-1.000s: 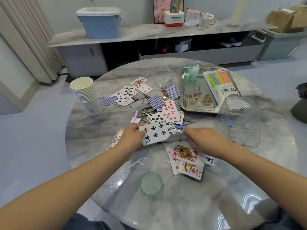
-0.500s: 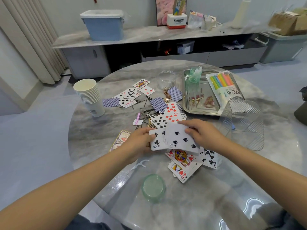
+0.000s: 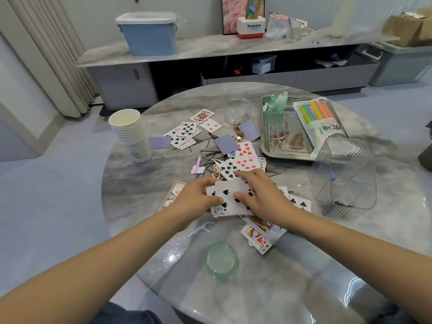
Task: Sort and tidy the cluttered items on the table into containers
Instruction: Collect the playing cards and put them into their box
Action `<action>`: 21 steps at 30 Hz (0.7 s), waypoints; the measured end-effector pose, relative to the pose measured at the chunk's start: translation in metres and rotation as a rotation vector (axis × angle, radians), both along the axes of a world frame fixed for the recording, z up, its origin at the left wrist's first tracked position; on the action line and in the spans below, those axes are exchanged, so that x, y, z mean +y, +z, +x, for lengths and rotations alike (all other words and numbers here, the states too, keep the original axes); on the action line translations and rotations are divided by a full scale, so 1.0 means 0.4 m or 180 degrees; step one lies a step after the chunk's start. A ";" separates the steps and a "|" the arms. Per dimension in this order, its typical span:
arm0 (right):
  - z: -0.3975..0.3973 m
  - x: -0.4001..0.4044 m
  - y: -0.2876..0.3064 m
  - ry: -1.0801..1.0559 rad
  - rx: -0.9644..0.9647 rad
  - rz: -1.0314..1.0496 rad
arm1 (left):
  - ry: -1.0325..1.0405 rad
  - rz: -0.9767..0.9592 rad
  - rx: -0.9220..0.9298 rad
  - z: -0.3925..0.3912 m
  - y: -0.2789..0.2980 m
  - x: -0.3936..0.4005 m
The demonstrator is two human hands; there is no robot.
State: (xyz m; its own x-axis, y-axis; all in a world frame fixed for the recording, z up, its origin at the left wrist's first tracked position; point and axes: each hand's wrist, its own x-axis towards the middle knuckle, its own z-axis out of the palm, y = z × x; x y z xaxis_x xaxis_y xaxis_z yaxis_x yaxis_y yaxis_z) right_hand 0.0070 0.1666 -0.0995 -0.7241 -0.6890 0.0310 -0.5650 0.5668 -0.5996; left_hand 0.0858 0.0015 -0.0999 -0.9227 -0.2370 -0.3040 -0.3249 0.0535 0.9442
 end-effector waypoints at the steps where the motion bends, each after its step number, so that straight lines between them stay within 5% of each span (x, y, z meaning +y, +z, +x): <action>1: 0.002 -0.004 -0.004 0.0084 -0.0073 -0.0051 | 0.0074 -0.0367 0.0125 -0.001 -0.003 -0.006; 4: 0.014 -0.025 -0.019 0.0239 -0.0180 -0.0079 | 0.0096 -0.1023 0.0381 0.008 -0.016 -0.026; 15: 0.039 -0.051 -0.074 0.0318 -0.0484 0.0180 | -0.0236 -0.0942 0.0043 0.022 -0.076 0.016; 21: 0.007 -0.022 -0.024 0.0215 -0.0467 0.0445 | -0.0214 -0.1907 0.0157 0.017 -0.076 0.003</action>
State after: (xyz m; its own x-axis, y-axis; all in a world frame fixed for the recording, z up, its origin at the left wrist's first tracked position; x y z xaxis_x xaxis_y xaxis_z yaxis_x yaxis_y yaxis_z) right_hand 0.0098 0.1580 -0.1091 -0.6659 -0.7262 -0.1708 -0.5169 0.6142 -0.5963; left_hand 0.0925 0.0028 -0.1304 -0.9513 -0.2943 -0.0922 -0.2588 0.5996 0.7573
